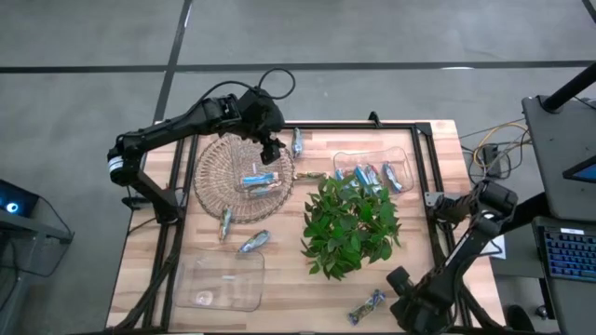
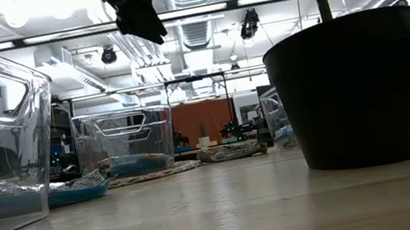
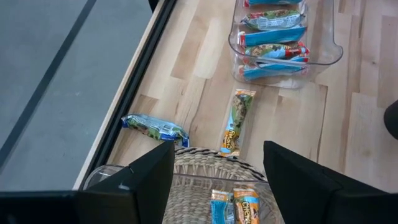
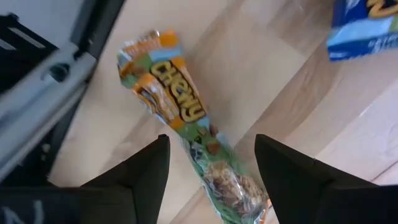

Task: Pick and place Granola Bars by type
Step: Put the bottom yellow granola bar into the top left transparent bin

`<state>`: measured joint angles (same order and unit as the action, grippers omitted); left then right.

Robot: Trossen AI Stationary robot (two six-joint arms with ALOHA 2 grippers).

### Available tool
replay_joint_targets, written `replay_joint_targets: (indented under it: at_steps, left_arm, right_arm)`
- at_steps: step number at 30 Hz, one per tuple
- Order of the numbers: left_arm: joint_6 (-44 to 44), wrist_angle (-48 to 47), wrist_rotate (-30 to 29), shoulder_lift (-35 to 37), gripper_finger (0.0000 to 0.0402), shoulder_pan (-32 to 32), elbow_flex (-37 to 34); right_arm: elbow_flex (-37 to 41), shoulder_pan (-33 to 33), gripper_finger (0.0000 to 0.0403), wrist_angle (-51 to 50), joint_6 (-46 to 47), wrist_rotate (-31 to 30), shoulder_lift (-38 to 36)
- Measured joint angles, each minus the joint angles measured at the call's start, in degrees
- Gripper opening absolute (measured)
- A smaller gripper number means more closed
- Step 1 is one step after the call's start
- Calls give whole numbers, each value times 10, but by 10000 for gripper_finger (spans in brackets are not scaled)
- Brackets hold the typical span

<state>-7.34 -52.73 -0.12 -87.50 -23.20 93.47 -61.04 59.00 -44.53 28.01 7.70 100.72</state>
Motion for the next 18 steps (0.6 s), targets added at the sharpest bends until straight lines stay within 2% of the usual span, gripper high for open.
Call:
replay_joint_targets:
  at_steps: [9, 12, 18]
  left_arm:
    - [-1, -17, 0, 0, 227, 0, 0]
    - [-1, -26, 0, 0, 227, 0, 0]
    - [-1, -39, 0, 0, 227, 0, 0]
  right_arm:
    - [19, 0, 211, -1, 8, 16, 14]
    - [20, -1, 175, -2, 8, 16, 14]
    - [17, 1, 63, -3, 10, 31, 12]
